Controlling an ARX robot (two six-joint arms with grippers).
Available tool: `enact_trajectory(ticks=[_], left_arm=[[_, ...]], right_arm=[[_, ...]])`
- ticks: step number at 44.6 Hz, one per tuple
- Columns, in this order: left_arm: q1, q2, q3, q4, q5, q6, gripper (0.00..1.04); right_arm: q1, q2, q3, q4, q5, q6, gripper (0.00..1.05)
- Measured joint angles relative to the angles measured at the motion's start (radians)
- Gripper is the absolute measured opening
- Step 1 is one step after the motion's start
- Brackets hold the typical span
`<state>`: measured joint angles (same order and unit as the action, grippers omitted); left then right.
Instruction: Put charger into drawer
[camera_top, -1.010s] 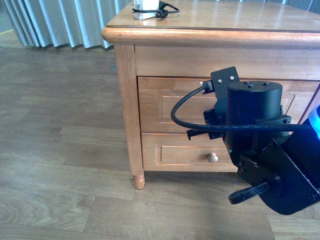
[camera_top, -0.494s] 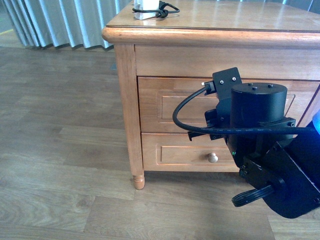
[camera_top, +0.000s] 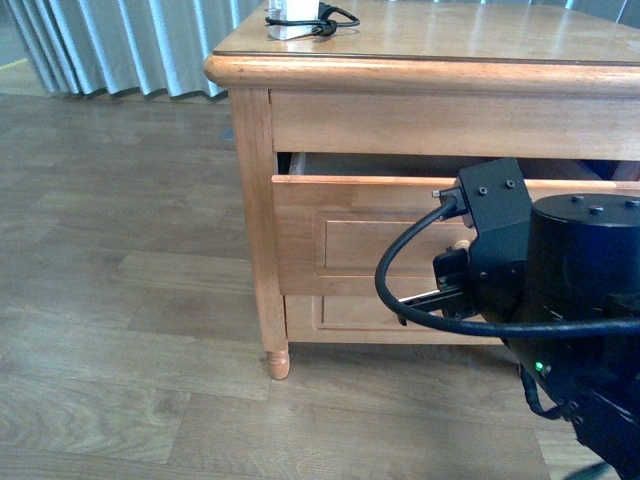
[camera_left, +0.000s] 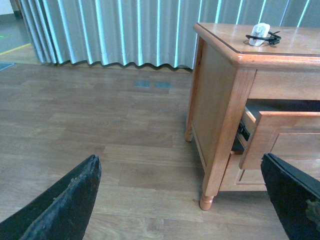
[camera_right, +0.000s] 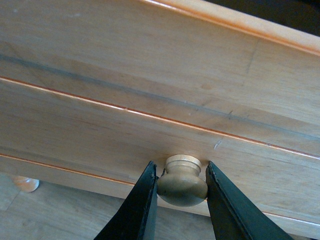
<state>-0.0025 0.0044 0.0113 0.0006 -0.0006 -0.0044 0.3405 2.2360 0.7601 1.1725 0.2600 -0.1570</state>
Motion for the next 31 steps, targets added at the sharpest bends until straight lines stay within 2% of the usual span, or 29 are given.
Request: enact_trajectory(ticks=[13, 21, 31], left_arm=[[0.0, 0.0, 0.0, 0.0, 0.0, 0.0, 0.99], [0.0, 0.0, 0.0, 0.0, 0.0, 0.0, 0.99], [0.0, 0.0, 0.0, 0.0, 0.0, 0.0, 0.99]], right_arm=[[-0.048, -0.084, -0.186, 0.069, -0.118, 0.027, 0.23], [-0.101, -0.111, -0.293, 0.146, -0.234, 0.026, 0.23], [-0.13, -0.139, -0.369, 0.187, -0.27, 0.018, 0.22]])
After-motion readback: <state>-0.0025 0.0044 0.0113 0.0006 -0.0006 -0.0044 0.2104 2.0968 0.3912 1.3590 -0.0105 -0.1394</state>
